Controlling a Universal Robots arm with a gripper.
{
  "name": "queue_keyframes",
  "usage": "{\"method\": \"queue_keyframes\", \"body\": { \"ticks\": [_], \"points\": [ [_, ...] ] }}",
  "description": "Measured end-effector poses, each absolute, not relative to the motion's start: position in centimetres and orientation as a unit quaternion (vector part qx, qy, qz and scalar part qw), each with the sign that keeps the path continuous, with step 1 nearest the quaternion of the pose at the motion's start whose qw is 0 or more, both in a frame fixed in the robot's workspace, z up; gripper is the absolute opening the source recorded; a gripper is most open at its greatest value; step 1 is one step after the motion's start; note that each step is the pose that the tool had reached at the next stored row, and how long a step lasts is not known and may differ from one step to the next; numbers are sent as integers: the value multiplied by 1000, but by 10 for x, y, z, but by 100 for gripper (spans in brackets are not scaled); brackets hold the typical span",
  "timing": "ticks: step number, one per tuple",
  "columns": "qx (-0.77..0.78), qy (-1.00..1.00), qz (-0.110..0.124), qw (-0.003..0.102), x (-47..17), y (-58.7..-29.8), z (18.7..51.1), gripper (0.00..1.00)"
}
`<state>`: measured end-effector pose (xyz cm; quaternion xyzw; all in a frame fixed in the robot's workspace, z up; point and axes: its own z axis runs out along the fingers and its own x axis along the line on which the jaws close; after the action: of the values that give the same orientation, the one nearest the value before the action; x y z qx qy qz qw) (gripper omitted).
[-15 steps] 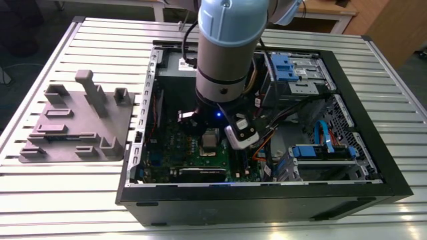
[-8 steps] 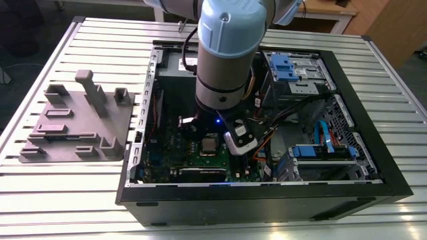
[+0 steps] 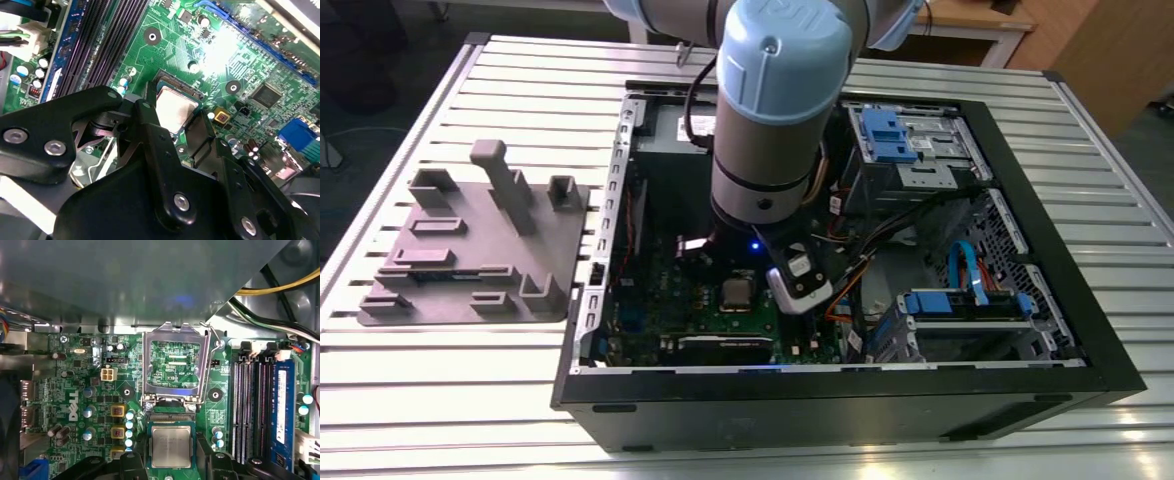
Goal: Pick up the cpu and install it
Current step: 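Place the cpu into insertion slot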
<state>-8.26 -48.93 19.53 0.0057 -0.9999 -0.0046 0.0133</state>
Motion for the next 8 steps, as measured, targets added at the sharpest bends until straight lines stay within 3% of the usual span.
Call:
{"method": "queue_keyframes", "body": {
  "ticks": [8],
  "points": [
    [6,-1000,-4,15,-83,-489,190,47]
  ]
}}
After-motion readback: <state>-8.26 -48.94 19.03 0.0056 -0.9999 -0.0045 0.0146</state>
